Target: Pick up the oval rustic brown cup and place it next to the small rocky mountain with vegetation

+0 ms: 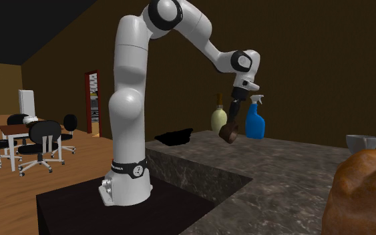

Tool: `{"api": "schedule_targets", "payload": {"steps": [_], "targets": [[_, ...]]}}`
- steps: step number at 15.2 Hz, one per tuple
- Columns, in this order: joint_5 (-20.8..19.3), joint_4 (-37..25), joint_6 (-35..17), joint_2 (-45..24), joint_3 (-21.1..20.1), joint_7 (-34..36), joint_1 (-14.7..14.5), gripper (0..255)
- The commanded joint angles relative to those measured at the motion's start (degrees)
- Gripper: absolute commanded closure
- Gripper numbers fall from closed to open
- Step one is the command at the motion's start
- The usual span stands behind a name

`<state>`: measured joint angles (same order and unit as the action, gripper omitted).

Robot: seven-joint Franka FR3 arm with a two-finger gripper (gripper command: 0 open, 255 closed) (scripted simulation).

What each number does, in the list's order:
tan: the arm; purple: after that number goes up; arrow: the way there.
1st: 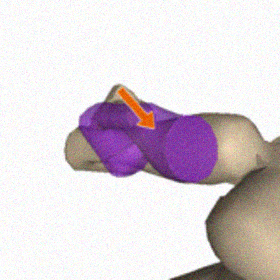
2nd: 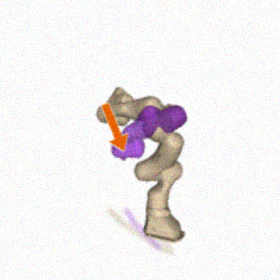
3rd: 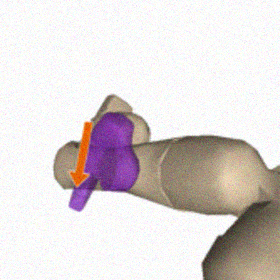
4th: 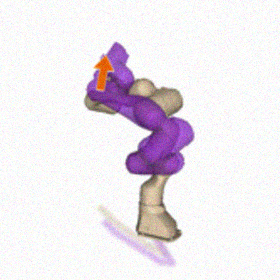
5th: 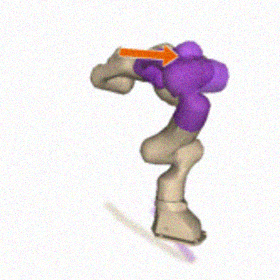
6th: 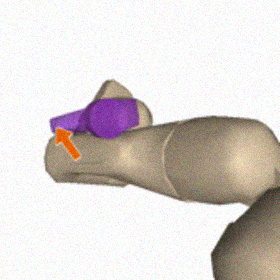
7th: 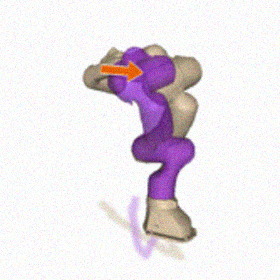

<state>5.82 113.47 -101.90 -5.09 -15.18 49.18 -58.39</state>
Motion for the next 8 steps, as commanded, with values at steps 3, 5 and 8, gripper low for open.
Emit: {"api": "schedule_targets", "payload": {"steps": [3, 5, 8], "targets": [[0.14, 1.22, -4.08, -5.69, 0.06, 0.07, -0.25, 255], [0.86, 4.74, -5.01, -3.04, 0.13, -0.55, -0.05, 0], [0.73, 4.80, -5.43, -3.40, 0.06, -0.37, -0.15, 0]]}}
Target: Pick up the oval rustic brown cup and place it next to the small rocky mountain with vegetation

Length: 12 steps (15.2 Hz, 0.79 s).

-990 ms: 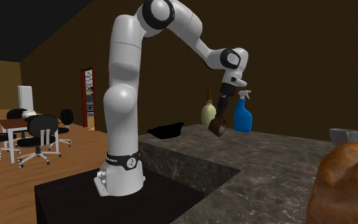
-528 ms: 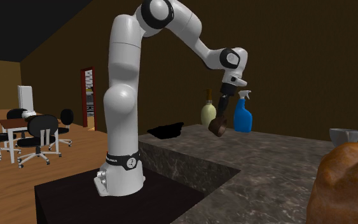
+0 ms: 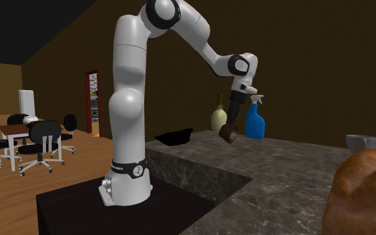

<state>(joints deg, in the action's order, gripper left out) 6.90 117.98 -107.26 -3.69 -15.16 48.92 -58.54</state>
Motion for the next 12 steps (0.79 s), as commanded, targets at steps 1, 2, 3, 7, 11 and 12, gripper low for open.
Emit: {"api": "schedule_targets", "payload": {"steps": [1, 2, 3, 7, 11, 12], "targets": [[-0.94, -3.29, 1.28, -7.08, 0.06, 0.33, -0.12, 0], [-1.00, -5.08, 3.19, -6.96, 0.18, 0.35, -0.07, 0], [-1.07, -6.95, 5.11, -6.92, 0.29, 0.39, 0.00, 0], [-1.24, -10.50, 8.55, -7.05, 0.40, 0.51, 0.15, 0], [-1.24, -10.50, 8.55, -7.05, 0.40, 0.51, 0.15, 0], [-1.24, -10.50, 8.55, -7.05, 0.40, 0.51, 0.15, 0]]}}
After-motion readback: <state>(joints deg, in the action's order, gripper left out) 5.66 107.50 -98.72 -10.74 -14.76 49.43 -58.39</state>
